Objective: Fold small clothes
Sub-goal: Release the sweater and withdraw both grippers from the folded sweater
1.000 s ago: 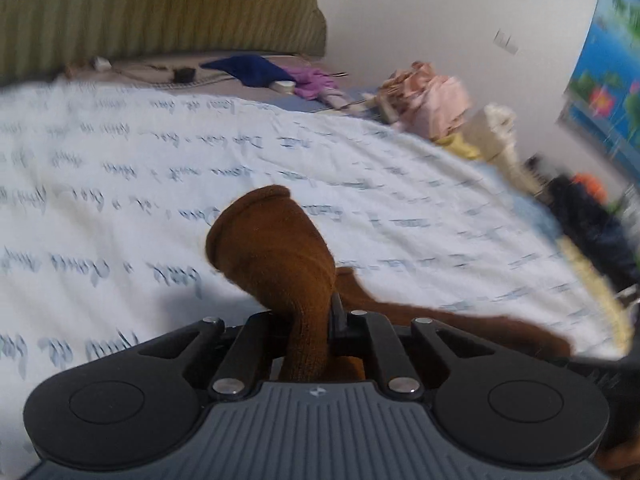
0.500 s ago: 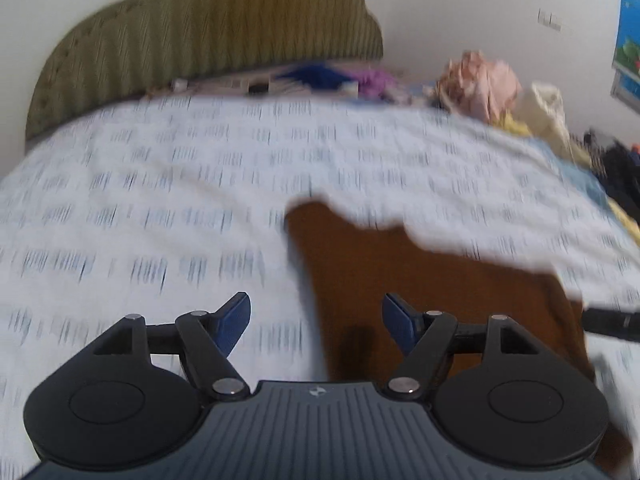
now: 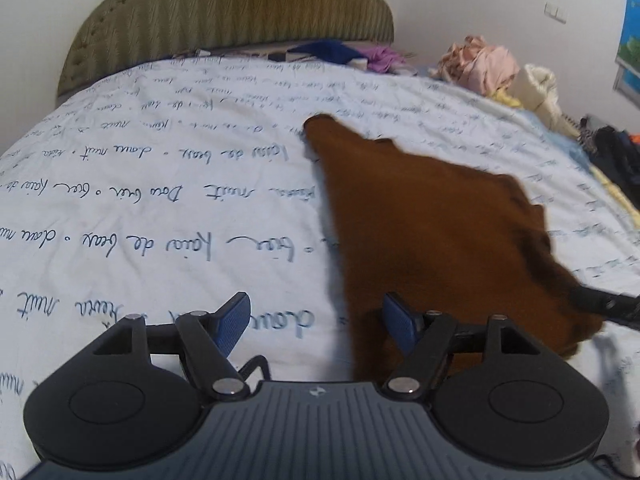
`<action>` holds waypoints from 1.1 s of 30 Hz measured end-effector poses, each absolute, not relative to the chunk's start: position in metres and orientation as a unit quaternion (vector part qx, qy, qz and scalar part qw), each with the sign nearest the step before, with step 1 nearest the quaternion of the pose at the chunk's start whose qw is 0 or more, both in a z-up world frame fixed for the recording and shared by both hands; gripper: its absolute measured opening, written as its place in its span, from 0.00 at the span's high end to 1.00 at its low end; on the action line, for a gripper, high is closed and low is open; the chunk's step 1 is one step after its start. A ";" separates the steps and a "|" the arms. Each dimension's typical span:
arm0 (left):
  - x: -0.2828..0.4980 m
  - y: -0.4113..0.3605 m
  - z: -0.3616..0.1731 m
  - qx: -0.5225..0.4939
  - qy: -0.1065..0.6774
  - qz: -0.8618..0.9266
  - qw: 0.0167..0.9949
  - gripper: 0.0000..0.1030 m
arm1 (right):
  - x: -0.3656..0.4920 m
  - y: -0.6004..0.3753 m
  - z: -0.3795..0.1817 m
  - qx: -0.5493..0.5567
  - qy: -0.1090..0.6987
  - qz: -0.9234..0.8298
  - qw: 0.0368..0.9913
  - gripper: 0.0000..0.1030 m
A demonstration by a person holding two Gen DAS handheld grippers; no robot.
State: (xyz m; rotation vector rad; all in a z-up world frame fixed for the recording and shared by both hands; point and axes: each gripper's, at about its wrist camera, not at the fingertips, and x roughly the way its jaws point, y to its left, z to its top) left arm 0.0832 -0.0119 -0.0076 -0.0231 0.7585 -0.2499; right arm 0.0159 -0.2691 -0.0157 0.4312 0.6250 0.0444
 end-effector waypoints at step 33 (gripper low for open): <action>0.022 -0.033 -0.034 0.010 0.380 -0.067 0.922 0.20 | -0.028 -0.223 -0.027 0.152 0.338 -0.014 0.929 0.01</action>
